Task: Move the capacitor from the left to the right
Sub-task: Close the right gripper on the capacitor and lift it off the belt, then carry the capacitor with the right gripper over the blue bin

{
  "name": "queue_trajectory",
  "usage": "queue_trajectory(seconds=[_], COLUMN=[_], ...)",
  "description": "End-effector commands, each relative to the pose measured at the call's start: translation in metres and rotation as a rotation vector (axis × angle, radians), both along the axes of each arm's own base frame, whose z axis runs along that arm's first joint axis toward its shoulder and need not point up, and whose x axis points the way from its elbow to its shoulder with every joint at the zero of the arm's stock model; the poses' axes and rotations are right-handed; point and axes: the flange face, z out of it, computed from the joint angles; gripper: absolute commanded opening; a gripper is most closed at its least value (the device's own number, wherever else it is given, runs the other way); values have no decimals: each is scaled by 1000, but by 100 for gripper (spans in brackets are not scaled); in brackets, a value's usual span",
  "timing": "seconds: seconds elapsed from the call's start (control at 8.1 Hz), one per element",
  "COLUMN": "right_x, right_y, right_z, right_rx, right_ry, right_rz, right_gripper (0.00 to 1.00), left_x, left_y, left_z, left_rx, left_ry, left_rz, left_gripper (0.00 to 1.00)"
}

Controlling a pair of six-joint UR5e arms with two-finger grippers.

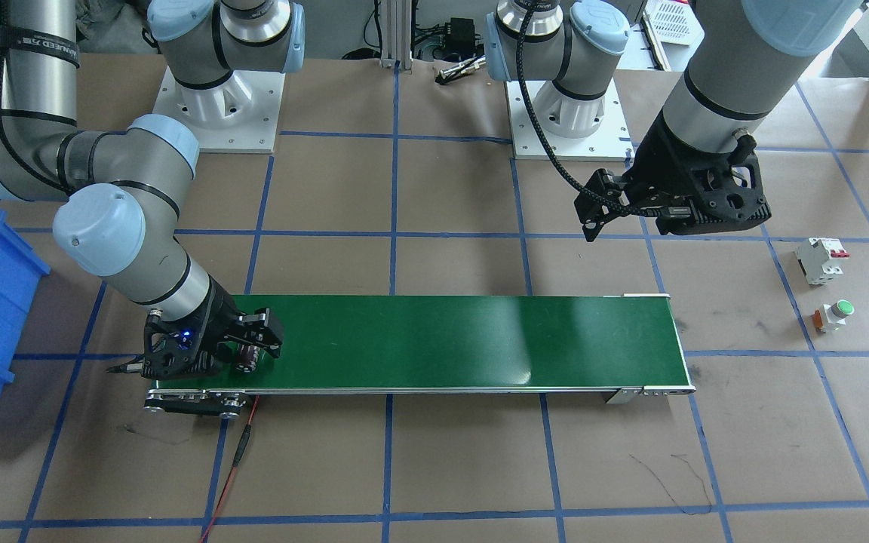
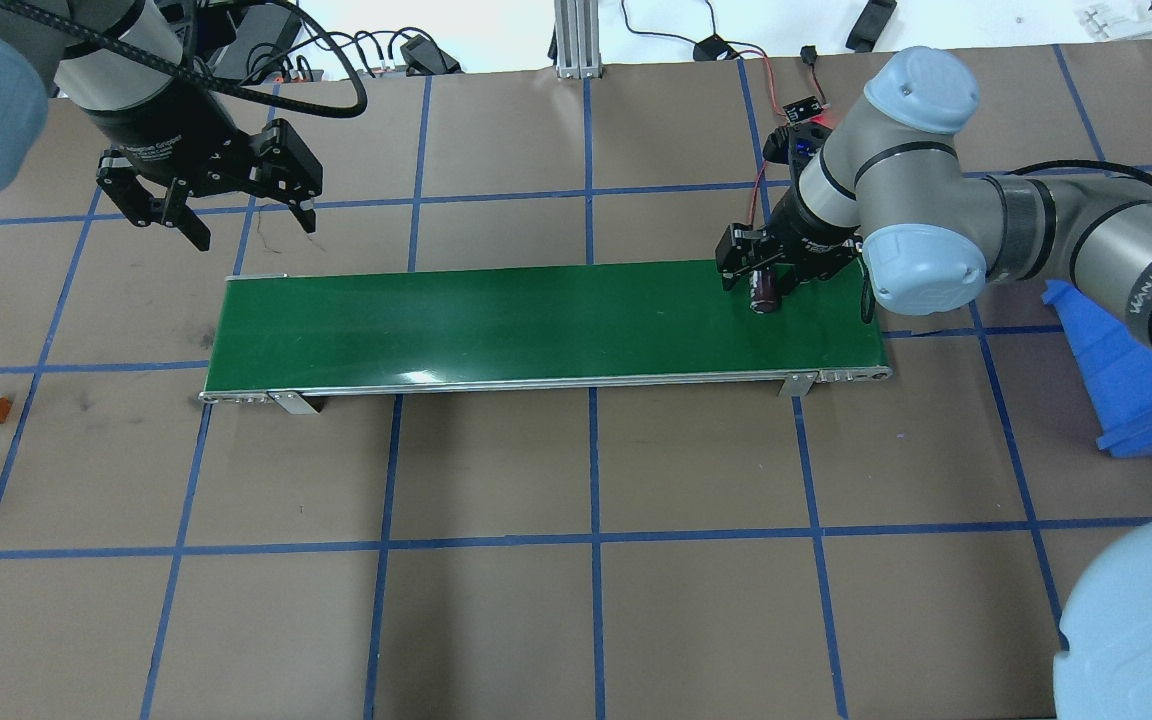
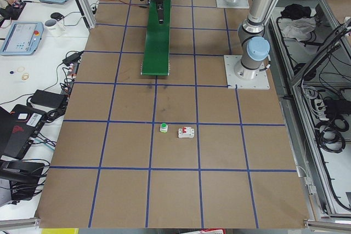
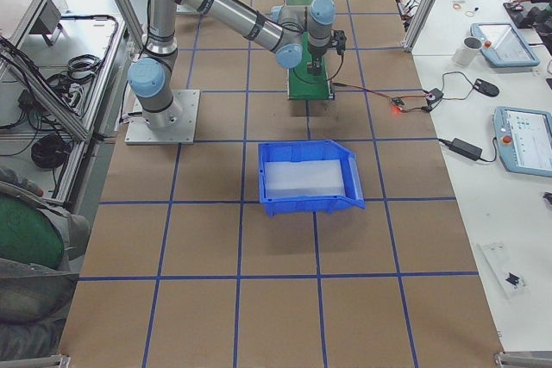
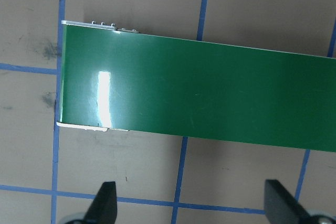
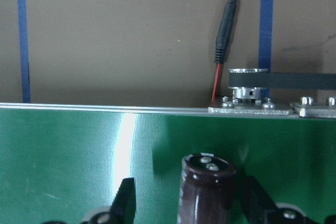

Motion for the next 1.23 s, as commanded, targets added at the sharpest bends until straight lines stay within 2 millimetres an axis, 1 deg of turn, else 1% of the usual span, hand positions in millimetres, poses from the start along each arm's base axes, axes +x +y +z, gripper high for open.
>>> queue_trajectory(seconds=[0.0,0.12,0.25,0.37,0.62,0.74,0.86,0.99,1.11], right_x=[-2,-2,-2,-2,-9,-15,-21,-30,-42], right_y=[1,0,1,-1,-8,-8,-5,-1,7], right_z=[-3,-2,-2,-1,21,41,70,100,113], right_rx=[12,11,13,7,-34,-26,-18,-23,-7], right_ry=[20,20,20,20,83,133,173,251,322], right_rz=[6,7,7,12,7,3,-2,-8,-13], right_gripper=[13,5,0,0,0,0,0,0,0], left_x=[0,0,0,0,0,0,0,0,0], left_y=[1,1,1,1,1,1,0,0,0], left_z=[1,1,1,1,1,1,0,0,-1], left_rx=[0,0,0,0,1,1,3,3,3], left_ry=[-2,-2,-2,0,0,0,0,0,2], left_rz=[0,0,0,0,0,0,0,0,0], left_gripper=[100,100,100,100,100,100,100,100,100])
